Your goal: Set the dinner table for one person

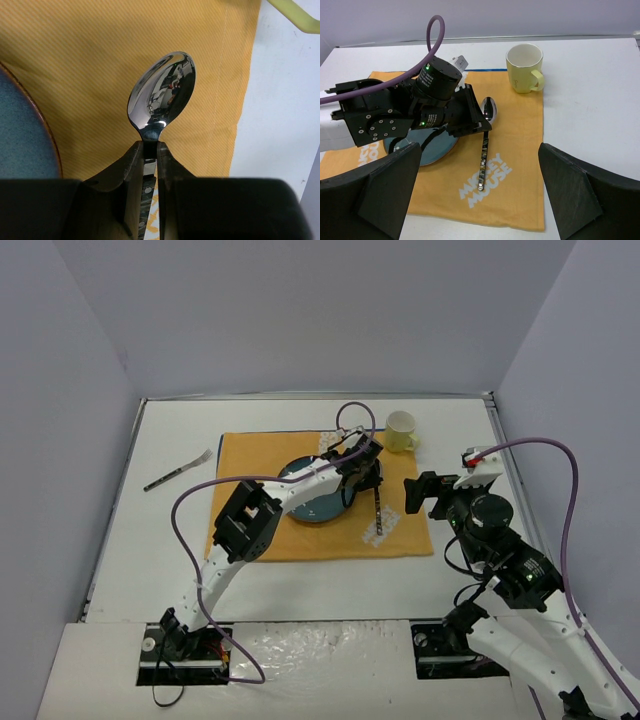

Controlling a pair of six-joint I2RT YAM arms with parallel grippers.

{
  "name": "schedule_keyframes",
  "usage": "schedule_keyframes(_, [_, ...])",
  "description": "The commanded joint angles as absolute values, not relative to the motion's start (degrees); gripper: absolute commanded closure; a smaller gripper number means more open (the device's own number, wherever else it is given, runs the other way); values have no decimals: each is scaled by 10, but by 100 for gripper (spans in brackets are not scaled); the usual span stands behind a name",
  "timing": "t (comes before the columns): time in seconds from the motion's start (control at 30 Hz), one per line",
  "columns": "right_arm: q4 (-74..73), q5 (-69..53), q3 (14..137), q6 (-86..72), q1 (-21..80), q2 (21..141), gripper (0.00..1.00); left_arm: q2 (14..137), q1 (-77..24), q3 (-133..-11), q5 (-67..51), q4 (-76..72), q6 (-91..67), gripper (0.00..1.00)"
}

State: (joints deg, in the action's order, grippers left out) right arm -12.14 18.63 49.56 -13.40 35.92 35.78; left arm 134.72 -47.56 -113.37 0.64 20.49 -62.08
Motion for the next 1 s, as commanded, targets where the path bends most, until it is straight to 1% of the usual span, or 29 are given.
schedule_keyframes(0.0, [-96,190,505,-128,357,374,0,1320,-475,-1167,23,166,-637,100])
schedule_keyframes(0.27, [-98,186,499,-132,356,370,0,1337,-475,-1151,11,157,-644,100])
schedule_keyframes(0.6, [-105,183,496,-130,356,366,0,1372,-475,-1199,9,179,-593,100])
schedule_keyframes(0.8, [-107,184,497,-130,356,366,0,1379,-474,-1201,7,185,-596,100])
schedule_keyframes(0.97, [-108,184,496,-130,356,367,0,1375,-475,-1193,8,185,-611,95])
